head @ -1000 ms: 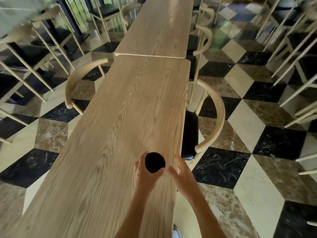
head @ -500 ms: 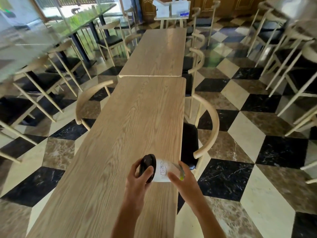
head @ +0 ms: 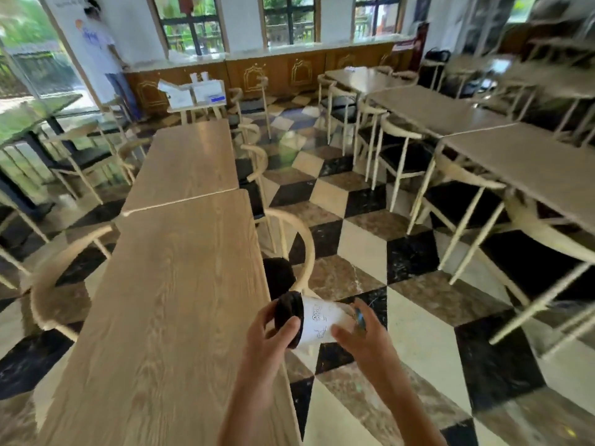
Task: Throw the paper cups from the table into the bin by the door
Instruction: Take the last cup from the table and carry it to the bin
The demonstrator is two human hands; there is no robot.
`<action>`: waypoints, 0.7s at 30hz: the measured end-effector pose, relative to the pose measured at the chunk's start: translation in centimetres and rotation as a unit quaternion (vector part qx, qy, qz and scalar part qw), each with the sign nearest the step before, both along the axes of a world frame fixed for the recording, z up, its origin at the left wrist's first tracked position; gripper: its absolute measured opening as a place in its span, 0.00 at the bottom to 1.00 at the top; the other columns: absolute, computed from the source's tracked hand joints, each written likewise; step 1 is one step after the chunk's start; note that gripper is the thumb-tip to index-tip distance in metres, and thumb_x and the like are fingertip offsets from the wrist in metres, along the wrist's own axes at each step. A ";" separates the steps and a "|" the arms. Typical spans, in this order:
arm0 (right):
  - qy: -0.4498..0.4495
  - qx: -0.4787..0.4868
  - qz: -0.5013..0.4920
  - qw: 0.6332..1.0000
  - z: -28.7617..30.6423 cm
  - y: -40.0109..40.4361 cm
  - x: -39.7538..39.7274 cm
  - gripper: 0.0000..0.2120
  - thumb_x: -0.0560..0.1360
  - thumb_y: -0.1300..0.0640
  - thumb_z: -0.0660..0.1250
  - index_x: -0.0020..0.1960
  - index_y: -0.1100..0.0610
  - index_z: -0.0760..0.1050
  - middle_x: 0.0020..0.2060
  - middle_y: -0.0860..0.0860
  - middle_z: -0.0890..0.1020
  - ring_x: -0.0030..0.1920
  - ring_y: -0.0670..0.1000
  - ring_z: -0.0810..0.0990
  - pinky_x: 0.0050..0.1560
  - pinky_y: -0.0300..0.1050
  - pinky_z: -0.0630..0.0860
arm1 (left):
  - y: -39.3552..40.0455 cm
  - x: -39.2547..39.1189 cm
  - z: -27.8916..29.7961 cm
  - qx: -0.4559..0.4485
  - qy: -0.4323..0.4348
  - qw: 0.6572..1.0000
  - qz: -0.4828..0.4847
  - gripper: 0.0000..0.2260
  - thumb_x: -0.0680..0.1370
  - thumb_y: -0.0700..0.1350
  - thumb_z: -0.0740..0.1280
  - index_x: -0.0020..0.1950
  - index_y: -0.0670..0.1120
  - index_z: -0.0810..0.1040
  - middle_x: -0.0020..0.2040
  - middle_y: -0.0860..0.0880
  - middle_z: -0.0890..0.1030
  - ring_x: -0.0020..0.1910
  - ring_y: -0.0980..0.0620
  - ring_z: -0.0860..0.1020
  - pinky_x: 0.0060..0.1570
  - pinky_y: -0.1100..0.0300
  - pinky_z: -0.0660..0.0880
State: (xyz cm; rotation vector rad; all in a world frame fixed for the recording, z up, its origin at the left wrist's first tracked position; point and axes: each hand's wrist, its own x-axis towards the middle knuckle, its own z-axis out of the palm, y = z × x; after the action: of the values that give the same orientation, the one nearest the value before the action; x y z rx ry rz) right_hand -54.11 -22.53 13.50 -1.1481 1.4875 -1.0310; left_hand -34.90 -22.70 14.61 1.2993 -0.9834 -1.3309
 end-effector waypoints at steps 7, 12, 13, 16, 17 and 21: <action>0.021 -0.037 -0.216 0.975 2.1 11.8 -13.4 0.36 0.73 0.50 0.73 0.76 0.52 0.61 0.63 0.51 0.75 0.54 0.45 0.80 0.45 0.31 0.76 | 3.9 -14.1 1.9 -0.030 -0.019 0.975 -0.220 0.28 0.62 0.65 0.79 0.60 0.60 0.83 0.55 0.55 0.87 0.55 0.56 0.85 0.45 0.64 0.81; 0.018 -0.063 -0.362 0.930 2.9 22.8 -23.8 0.36 0.71 0.52 0.75 0.75 0.54 0.64 0.62 0.52 0.77 0.58 0.49 0.80 0.57 0.40 0.78 | 9.7 -27.2 3.2 -0.049 0.005 0.926 -0.374 0.37 0.63 0.59 0.77 0.71 0.53 0.76 0.64 0.51 0.84 0.62 0.54 0.82 0.56 0.58 0.79; 0.009 -0.068 -0.385 0.920 2.8 25.2 -25.9 0.37 0.71 0.52 0.76 0.75 0.55 0.64 0.62 0.51 0.78 0.57 0.48 0.81 0.57 0.44 0.79 | 11.4 -30.0 3.5 -0.056 0.004 0.914 -0.401 0.38 0.63 0.59 0.77 0.71 0.52 0.76 0.64 0.51 0.84 0.62 0.54 0.82 0.58 0.56 0.78; 0.012 -0.073 -0.446 0.892 2.6 32.9 -32.1 0.40 0.70 0.48 0.76 0.75 0.55 0.63 0.64 0.48 0.77 0.61 0.44 0.79 0.60 0.43 0.78 | 17.1 -38.3 3.4 -0.058 0.005 0.880 -0.471 0.35 0.65 0.54 0.77 0.71 0.48 0.76 0.63 0.48 0.84 0.62 0.54 0.82 0.65 0.53 0.76; 0.011 -0.072 -0.466 0.882 2.5 35.7 -34.1 0.41 0.69 0.46 0.76 0.76 0.55 0.62 0.66 0.50 0.76 0.63 0.47 0.78 0.62 0.47 0.76 | 19.2 -41.1 3.2 -0.057 0.003 0.869 -0.491 0.33 0.67 0.51 0.77 0.71 0.47 0.76 0.63 0.48 0.84 0.62 0.55 0.82 0.66 0.53 0.76; 0.019 -0.057 -0.542 0.838 1.7 46.6 -42.1 0.43 0.67 0.42 0.75 0.76 0.53 0.62 0.67 0.52 0.76 0.63 0.51 0.78 0.61 0.50 0.77 | 28.1 -52.2 2.2 -0.057 0.001 0.822 -0.566 0.33 0.61 0.56 0.78 0.65 0.50 0.78 0.57 0.51 0.87 0.57 0.58 0.84 0.52 0.62 0.80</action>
State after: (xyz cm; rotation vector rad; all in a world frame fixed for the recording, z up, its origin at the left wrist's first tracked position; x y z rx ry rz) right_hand -96.25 24.05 15.20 -0.2892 2.1750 -1.8537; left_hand -87.12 5.36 16.86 0.5295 -1.9442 -2.0645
